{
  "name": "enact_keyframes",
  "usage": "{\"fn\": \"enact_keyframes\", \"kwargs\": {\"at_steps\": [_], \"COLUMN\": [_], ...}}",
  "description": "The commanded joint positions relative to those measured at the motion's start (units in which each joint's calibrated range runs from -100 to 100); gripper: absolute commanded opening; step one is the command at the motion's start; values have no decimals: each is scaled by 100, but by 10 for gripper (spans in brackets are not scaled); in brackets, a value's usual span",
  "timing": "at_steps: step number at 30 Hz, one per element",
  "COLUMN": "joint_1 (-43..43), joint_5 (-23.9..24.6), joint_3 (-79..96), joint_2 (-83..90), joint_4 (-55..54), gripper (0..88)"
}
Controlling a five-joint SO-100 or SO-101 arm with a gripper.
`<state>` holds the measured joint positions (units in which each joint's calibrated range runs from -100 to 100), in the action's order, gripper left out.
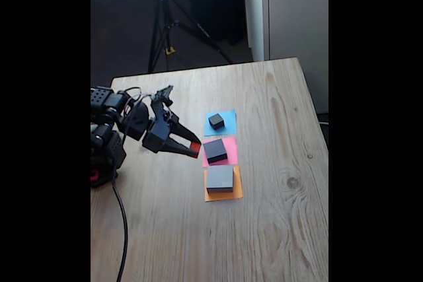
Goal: Tower of hanoi
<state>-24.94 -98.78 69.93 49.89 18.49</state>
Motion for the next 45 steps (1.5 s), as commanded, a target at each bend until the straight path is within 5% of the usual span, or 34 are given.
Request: {"fn": "enact_keyframes", "kwargs": {"at_steps": [1,23,45], "joint_1": [-51,191,367], "joint_5": [-122,-122,-122], "joint_3": [153,89,135], "joint_2": [-455,-3808,-4475], "joint_4": [-1036,-4759,-5504], "gripper": [10,17,49]}}
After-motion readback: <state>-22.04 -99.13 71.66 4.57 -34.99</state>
